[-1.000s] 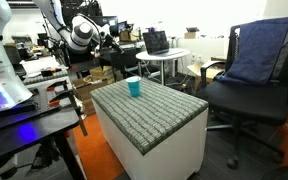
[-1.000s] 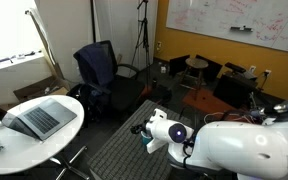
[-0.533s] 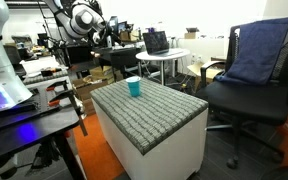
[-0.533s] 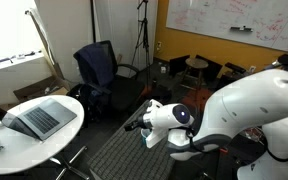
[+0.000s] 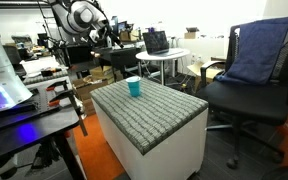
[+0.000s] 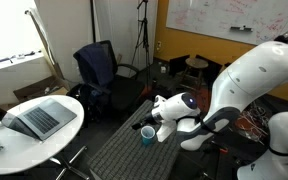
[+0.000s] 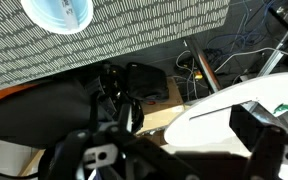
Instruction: Put the marker inside the blue cup
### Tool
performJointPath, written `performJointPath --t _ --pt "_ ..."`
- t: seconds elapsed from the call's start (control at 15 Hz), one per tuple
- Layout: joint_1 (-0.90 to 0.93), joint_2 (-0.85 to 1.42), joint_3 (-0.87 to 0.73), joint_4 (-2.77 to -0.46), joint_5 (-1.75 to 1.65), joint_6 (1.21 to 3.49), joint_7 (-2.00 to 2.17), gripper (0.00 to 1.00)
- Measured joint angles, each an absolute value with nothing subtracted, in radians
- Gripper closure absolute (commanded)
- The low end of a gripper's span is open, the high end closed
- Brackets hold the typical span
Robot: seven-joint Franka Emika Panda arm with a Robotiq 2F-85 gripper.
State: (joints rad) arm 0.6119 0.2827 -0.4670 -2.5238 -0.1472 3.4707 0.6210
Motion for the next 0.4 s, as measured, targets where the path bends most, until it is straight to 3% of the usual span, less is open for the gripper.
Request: performJointPath --t 0.4 --pt "0.440 0.277 -0.352 -2.538 -0.273 3.471 0.659 0.00"
